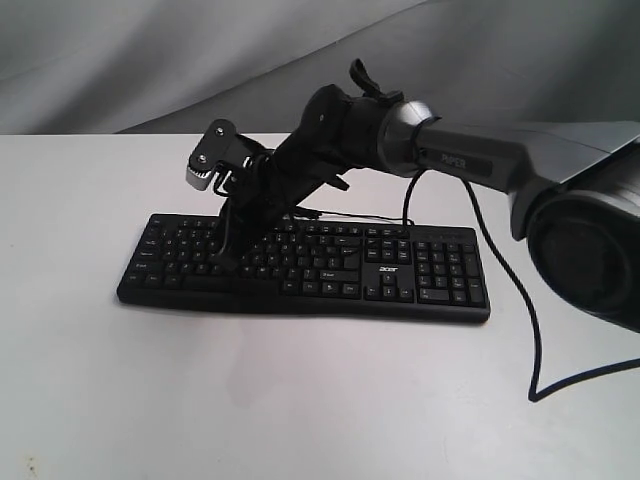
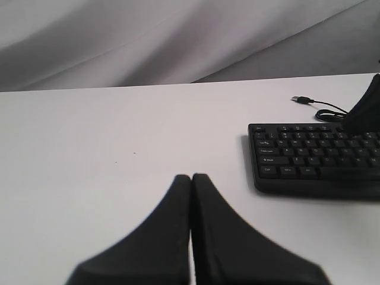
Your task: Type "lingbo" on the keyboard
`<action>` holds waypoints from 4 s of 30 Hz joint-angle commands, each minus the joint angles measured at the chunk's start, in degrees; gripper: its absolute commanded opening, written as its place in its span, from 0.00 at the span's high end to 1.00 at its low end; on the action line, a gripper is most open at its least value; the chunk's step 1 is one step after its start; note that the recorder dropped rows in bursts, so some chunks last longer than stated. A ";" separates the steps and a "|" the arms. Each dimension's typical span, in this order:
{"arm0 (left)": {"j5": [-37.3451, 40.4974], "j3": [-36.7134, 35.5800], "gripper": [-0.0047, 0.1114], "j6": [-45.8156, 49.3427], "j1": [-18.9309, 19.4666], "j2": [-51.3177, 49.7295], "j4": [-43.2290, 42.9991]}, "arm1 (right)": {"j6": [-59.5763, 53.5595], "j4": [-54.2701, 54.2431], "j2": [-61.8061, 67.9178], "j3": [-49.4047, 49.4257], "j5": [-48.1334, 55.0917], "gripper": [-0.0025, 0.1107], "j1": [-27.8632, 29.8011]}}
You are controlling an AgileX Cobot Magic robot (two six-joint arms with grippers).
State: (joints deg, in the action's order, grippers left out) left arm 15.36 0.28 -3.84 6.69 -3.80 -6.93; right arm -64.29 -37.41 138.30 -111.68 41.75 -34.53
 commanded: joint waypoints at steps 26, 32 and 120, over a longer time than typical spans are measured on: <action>-0.34 -0.28 0.96 -0.12 -0.04 -0.37 0.21 | 2.94 1.74 4.05 -4.07 3.55 0.98 0.06; -0.34 -0.28 0.96 -0.12 -0.04 -0.37 0.21 | 3.23 1.92 5.66 -4.07 3.45 0.98 0.42; -0.34 -0.28 0.96 -0.12 -0.04 -0.37 0.21 | 4.93 6.98 -0.03 0.60 7.86 0.98 6.54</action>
State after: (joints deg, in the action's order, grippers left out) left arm 15.36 0.28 -3.84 6.69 -3.80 -6.93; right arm -58.48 -29.06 138.52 -111.48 50.09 -28.36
